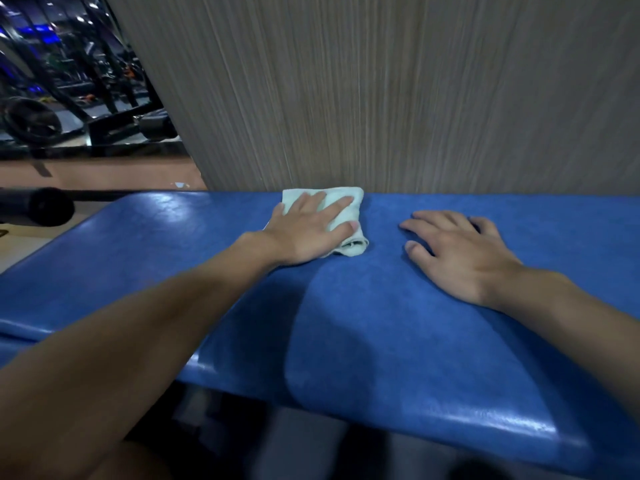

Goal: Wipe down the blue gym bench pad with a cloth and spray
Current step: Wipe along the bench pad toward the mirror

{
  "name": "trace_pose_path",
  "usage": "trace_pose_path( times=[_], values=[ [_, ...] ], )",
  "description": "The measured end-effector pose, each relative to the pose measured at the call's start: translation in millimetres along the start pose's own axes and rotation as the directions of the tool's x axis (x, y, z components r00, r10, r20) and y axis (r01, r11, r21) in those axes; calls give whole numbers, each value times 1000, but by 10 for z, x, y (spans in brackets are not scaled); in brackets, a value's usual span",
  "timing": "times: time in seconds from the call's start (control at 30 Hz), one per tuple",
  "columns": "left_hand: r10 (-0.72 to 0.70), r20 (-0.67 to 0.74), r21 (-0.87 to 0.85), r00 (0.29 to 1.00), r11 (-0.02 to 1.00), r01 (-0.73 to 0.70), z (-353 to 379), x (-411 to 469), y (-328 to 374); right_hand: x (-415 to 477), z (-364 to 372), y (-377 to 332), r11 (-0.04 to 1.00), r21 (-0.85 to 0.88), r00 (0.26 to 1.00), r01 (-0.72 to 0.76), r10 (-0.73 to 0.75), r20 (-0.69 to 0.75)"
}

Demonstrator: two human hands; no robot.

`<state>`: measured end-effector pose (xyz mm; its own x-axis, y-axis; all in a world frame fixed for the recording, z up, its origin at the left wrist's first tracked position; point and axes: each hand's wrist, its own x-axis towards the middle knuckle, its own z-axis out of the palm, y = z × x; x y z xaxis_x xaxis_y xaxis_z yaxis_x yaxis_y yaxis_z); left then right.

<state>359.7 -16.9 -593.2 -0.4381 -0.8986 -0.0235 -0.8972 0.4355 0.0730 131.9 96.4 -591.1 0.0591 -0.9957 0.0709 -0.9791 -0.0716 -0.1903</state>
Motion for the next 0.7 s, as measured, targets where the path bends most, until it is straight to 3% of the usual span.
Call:
trace_pose_path(
  times=[0.37,0.5,0.7],
  values=[
    [130,-7,47,991,990,-130,31,-1762,-21,-27,-16,-39,994,-99,991,-46,58,123],
    [106,0,21,994,994,-106,4,-1497,-84,-18,-11,-41,994,-104,991,-45,57,123],
    [-5,-4,13,1000,1000,5,-30,-359,-266,-13,-4,-36,995,-87,994,-38,47,99]
  ],
)
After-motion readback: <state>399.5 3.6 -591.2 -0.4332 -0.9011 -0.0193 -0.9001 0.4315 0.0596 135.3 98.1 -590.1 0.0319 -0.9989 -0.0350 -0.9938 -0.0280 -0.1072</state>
